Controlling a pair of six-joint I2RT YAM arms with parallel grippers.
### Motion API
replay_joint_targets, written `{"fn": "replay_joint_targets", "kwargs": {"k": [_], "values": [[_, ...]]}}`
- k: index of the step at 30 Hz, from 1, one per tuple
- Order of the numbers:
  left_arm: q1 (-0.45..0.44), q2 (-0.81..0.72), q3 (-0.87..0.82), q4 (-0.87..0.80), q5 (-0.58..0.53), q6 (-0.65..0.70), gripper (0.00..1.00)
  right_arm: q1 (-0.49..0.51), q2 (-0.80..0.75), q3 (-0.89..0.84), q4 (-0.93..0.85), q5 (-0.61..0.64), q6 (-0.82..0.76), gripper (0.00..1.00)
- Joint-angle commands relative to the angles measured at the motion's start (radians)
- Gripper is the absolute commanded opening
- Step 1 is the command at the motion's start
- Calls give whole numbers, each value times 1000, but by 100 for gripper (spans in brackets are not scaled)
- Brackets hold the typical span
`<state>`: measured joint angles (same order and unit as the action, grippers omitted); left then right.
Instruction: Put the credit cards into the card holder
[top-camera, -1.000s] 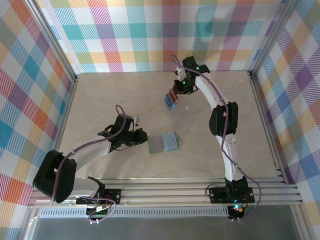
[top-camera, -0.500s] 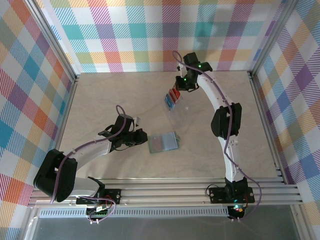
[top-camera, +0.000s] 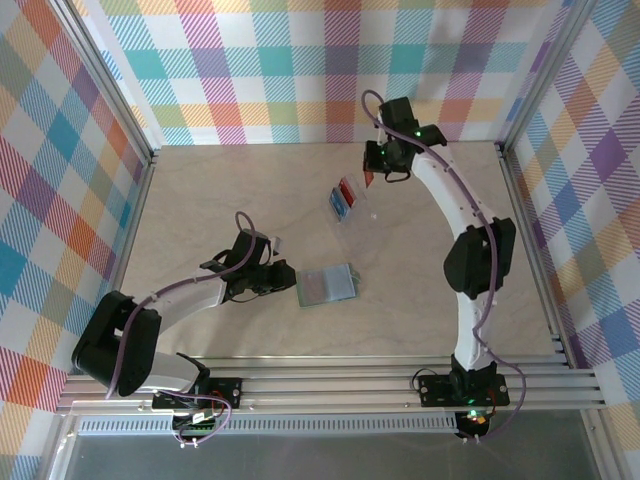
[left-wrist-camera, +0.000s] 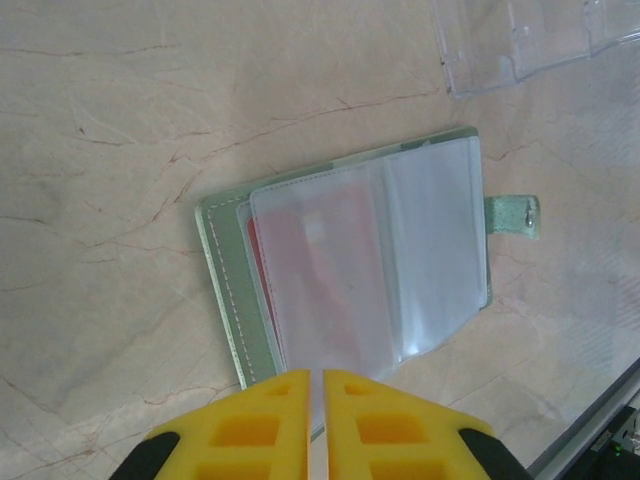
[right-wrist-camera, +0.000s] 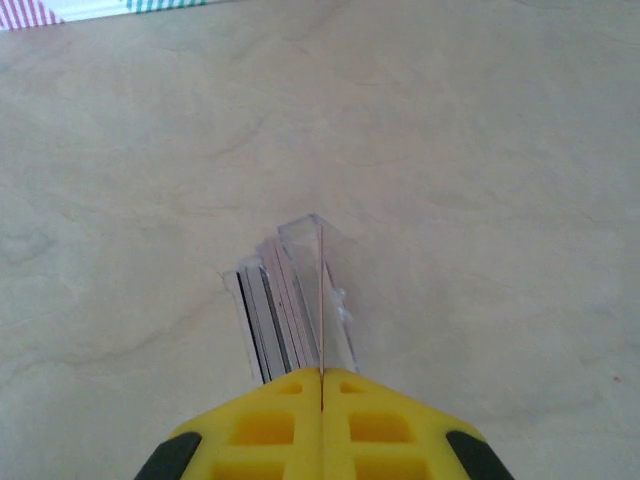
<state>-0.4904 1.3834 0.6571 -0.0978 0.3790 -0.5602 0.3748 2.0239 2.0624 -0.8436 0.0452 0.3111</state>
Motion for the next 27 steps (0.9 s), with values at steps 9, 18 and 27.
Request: {"fn": "replay_joint_targets", "kwargs": {"k": [9,18,27], "values": [[-44,64,34,7,17,34,13,169,-478,-768,460,-211,121,0],[-55,131,60,0,5,50,12,218,-549,-1147,740,-455,195,0],[-56,190,63,-30,-33,49,10,220,-422,-1232,877,-530,218,0]]}}
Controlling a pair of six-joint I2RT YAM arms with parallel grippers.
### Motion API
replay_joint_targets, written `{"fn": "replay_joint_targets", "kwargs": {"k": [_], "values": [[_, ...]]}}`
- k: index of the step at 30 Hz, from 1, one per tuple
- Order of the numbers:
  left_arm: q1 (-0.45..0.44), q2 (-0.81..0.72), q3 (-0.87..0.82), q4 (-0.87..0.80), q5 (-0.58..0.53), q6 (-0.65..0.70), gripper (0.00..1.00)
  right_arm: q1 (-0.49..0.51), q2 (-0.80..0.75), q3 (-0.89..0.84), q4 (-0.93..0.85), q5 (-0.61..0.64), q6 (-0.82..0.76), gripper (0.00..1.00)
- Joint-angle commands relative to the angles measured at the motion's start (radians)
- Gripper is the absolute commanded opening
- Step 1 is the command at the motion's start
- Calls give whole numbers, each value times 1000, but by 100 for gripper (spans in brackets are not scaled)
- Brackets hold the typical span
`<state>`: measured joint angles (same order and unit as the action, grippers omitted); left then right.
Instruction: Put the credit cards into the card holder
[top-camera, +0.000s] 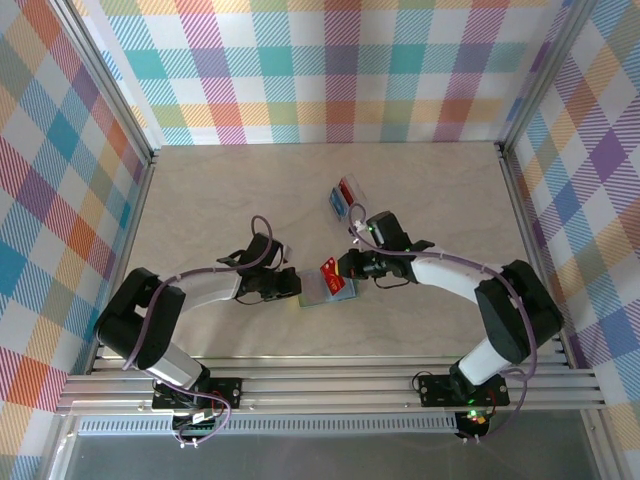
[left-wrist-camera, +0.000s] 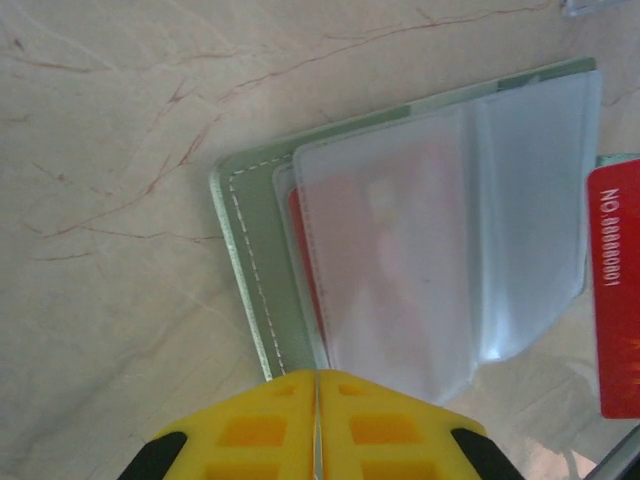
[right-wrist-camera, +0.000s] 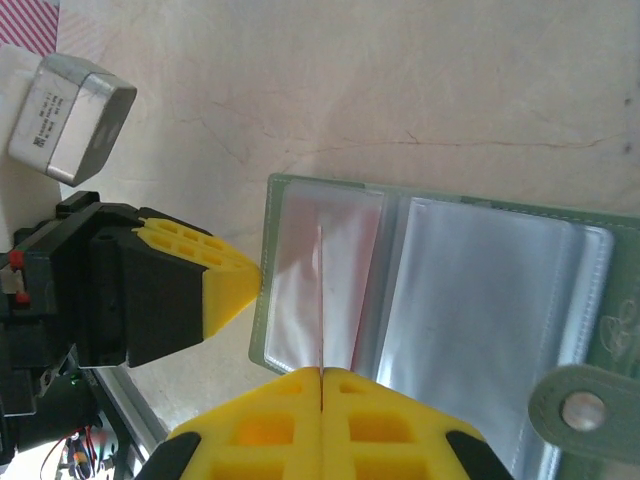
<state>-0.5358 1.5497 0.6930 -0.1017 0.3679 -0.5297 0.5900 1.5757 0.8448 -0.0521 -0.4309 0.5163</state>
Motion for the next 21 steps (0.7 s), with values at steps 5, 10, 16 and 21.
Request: {"fn": "replay_joint_targets", "kwargs": {"k": [5,10,16,21], "values": [[-10,61,38,-51,-34,14,8,6,42,-38,76,9,9,0],[-10,78,47,-76,-59,15,8,5,36,-56,83,15,12,0],[-10,72,46,-82,-65,15,8,5,36,-60,61,46,16,0],[-10,70,46,-82,-64,15,8,5,67,-63,94,3,26,0]]}}
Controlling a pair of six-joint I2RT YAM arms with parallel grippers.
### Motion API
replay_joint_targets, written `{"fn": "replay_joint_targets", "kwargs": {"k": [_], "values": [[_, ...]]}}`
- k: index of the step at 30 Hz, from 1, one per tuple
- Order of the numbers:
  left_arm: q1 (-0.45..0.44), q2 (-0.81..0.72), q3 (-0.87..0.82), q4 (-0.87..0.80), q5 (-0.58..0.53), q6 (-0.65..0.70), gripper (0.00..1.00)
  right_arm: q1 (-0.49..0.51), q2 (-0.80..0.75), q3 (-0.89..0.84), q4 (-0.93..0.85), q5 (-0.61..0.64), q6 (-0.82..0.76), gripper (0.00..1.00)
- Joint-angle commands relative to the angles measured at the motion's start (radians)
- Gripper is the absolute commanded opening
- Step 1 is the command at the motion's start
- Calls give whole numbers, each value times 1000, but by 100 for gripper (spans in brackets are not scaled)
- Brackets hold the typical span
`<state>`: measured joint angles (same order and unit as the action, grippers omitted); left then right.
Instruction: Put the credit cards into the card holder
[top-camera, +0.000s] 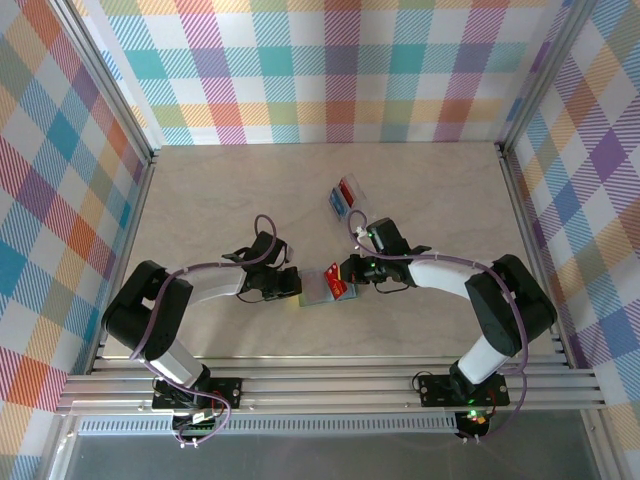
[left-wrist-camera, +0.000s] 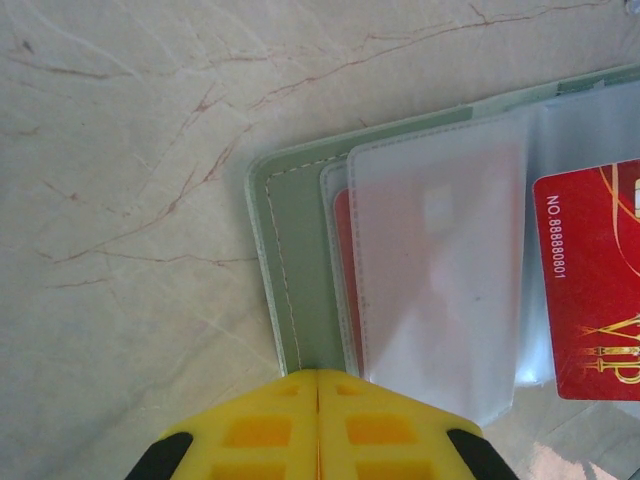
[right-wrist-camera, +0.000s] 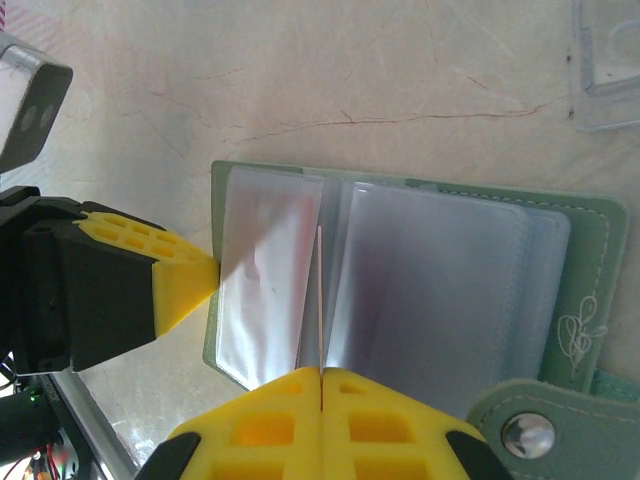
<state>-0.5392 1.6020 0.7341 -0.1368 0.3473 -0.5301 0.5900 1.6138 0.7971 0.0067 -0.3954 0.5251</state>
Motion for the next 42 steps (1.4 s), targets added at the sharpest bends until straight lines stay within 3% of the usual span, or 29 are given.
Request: {"fn": "replay_joint_targets", "kwargs": {"k": [1,26,42], "values": [[-7,18,4,-47,-43,15,8,5,34,-16,39,-39,19,0],[-7,12,4,-49,-47,18,8,-5,110,-8,159,-180,56,0],[-8,29,8,-53,-53,15,8,-10,179,39,141,-82,77,0]]}}
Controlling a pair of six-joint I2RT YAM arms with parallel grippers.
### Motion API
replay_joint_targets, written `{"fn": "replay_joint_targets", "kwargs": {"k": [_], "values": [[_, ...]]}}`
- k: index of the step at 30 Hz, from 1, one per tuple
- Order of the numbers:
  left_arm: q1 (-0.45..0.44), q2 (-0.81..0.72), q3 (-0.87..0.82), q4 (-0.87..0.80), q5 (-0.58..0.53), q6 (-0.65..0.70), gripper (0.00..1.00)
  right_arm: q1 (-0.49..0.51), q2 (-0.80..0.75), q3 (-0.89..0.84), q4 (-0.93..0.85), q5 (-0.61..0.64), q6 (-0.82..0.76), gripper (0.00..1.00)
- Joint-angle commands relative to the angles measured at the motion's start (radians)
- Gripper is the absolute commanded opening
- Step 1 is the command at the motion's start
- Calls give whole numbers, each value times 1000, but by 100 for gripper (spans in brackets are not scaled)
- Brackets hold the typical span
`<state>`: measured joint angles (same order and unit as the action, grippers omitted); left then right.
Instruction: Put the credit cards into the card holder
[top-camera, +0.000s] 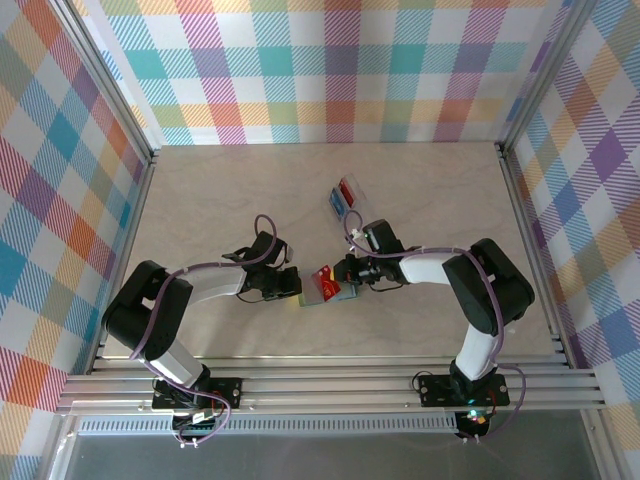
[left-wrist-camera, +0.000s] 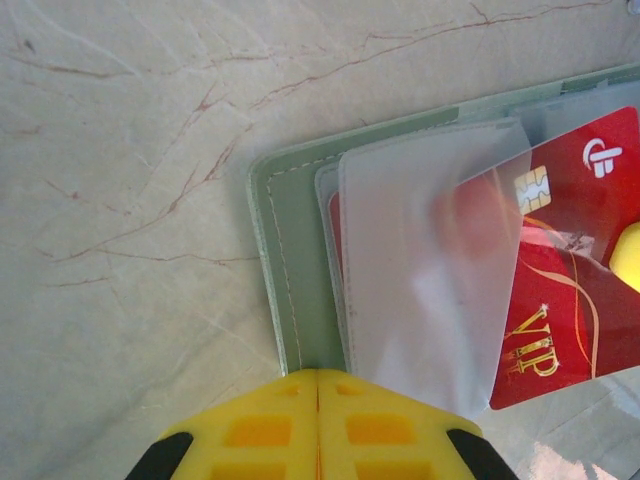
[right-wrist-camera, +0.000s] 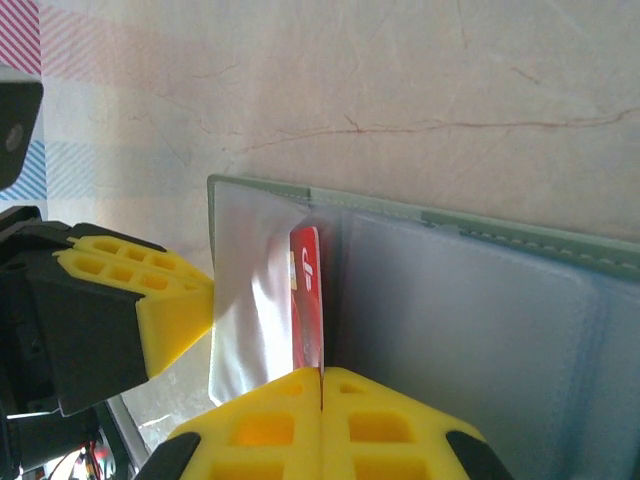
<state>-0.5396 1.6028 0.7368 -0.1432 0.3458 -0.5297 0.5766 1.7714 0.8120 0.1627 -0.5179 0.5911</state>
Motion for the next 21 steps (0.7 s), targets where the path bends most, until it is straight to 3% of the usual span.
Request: {"fn": "replay_joint_targets", "kwargs": {"k": [1,21], "values": [[-8,29,4,-47,-51,17,8,3,23,25,-14,44,14,0],[-13,60,17,-57,-64,20,8,30,67,24,58,13,97,0]]}}
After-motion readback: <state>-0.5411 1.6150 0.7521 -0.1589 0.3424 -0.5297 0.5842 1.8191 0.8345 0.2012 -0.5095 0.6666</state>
